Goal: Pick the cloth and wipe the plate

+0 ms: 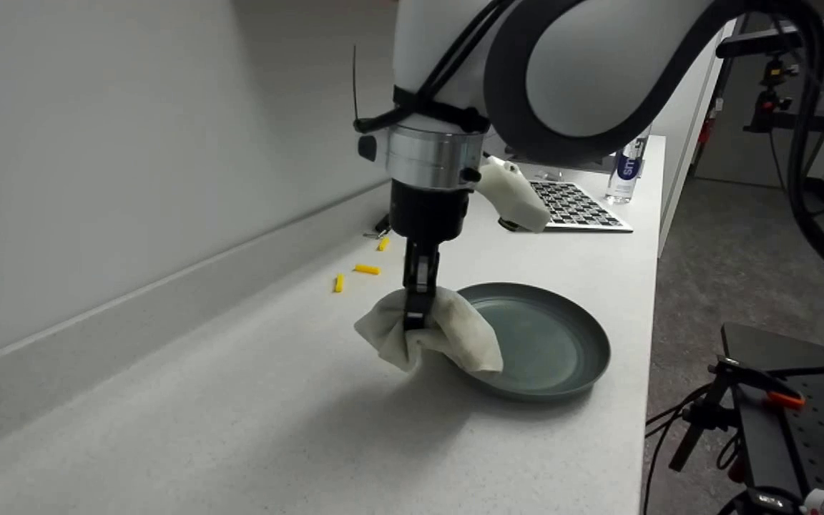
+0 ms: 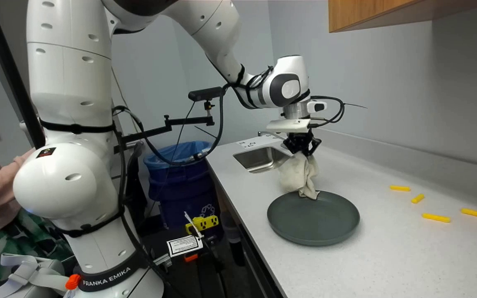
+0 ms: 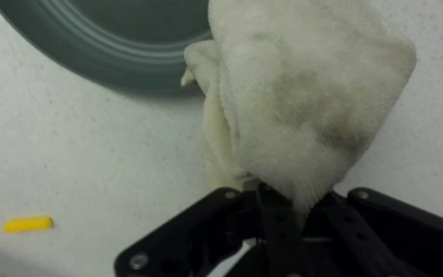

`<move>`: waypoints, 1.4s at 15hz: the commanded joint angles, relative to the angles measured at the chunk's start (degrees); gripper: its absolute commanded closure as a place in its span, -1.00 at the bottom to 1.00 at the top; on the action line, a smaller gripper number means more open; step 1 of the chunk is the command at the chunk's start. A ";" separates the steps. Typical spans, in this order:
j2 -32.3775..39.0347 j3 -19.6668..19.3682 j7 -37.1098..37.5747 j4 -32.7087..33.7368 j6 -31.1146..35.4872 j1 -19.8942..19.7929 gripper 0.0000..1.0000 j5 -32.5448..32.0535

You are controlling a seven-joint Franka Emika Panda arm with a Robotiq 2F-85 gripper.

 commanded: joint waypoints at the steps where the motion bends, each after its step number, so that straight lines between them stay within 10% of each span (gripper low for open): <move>1: -1.60 2.31 -4.03 2.45 1.87 1.77 0.96 0.27; 6: 0.72 5.68 -8.48 5.55 2.38 2.14 0.96 3.54; 7: 1.17 6.18 -9.37 5.83 1.55 1.90 0.32 4.67; 16: 0.07 4.91 -9.79 1.70 -1.81 0.86 -0.90 5.91; 21: -5.29 3.65 -7.10 -5.20 -3.49 0.40 -1.00 6.17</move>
